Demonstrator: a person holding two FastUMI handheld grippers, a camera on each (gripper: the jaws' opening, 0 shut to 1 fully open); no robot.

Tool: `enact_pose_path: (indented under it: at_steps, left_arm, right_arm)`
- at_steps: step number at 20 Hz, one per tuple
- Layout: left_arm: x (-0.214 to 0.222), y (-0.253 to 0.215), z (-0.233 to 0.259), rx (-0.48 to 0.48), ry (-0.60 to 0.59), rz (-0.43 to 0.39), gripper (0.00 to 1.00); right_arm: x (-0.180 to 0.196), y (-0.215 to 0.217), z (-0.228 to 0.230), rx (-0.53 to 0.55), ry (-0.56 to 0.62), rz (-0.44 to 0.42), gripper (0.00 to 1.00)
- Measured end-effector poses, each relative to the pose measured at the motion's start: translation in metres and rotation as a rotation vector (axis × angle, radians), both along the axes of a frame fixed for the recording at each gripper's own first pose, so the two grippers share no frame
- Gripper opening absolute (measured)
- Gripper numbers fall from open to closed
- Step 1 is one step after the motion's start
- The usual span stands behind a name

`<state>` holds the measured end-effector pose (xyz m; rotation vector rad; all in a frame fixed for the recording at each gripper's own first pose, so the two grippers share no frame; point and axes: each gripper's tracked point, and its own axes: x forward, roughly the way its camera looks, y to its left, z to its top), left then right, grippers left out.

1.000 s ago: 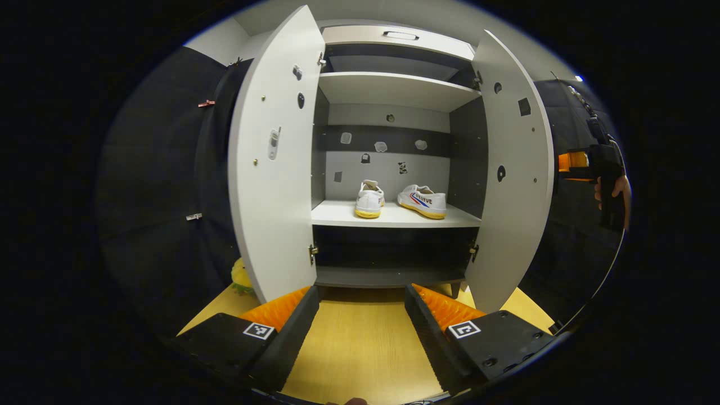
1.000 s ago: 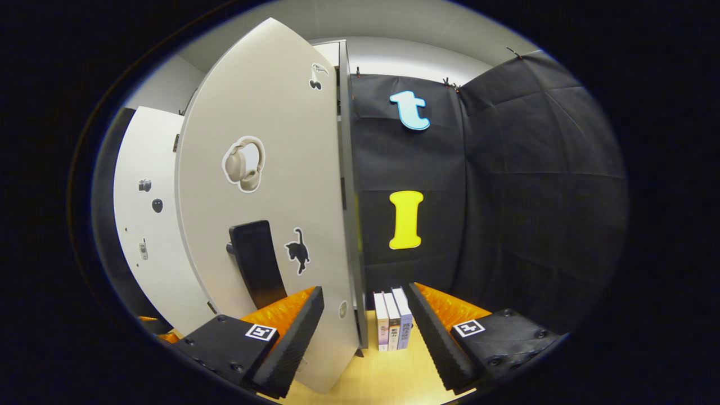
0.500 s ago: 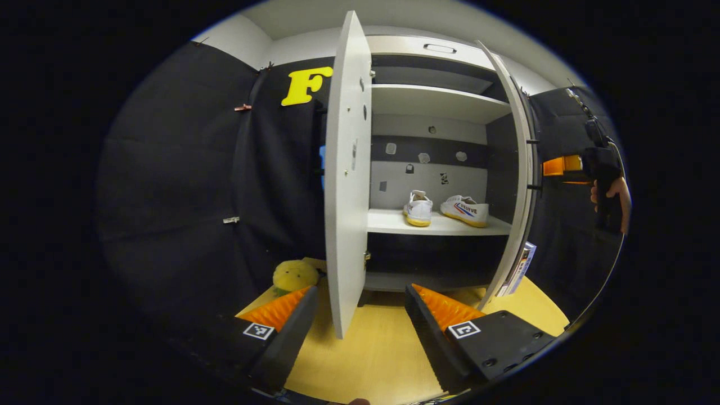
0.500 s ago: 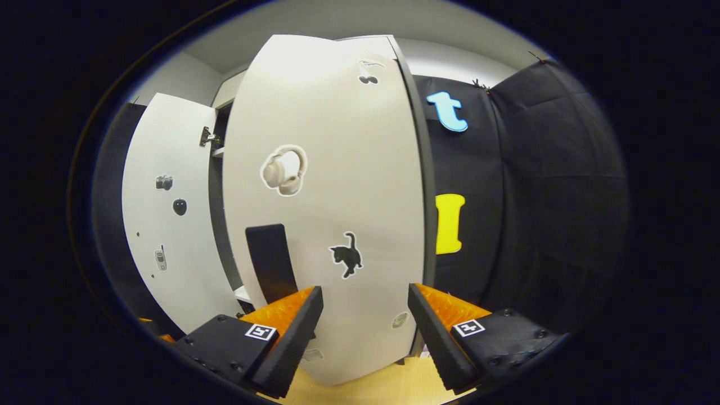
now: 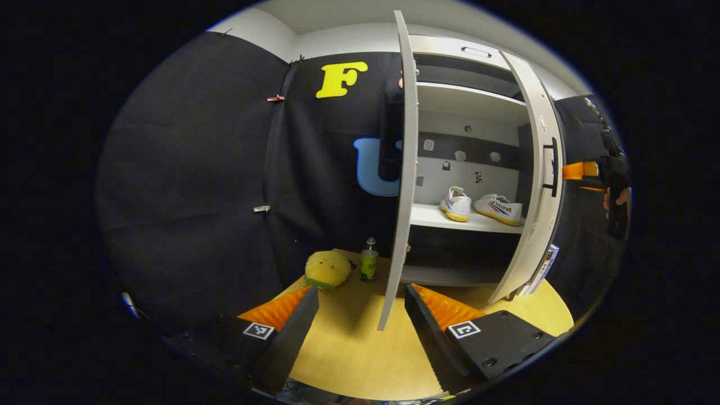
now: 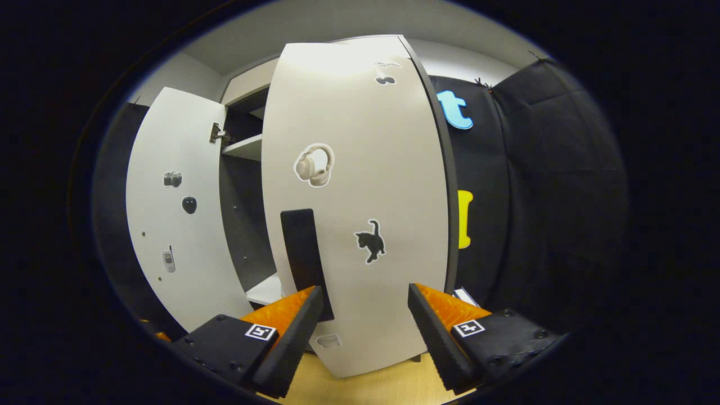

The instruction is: Grab one shoe with the right hand and put it into the shoe cabinet, grab the other shoe with the left hand and put it into the shoe cabinet; then close the right door with the right hand and the left door with the left hand.

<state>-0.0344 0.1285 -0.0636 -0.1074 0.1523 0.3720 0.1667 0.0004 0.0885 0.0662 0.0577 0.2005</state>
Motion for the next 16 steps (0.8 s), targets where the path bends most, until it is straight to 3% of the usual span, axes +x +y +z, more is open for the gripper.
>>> enact_pose_path:
  at_steps: [6, 12, 16]
  left_arm:
    - [0.007, 0.045, 0.012, 0.006, -0.009, 0.025, 0.96]
    - [0.038, 0.081, 0.067, -0.004, -0.099, -0.039, 0.96]
    - [0.068, 0.091, 0.101, -0.014, -0.147, -0.13, 0.95]
  right_arm:
    - [-0.031, -0.005, -0.051, 0.005, 0.1, -0.028, 0.98]
    - [-0.06, 0.0, -0.087, 0.004, 0.156, -0.055, 0.98]
    - [-0.078, 0.011, -0.1, 0.025, 0.171, -0.06, 0.98]
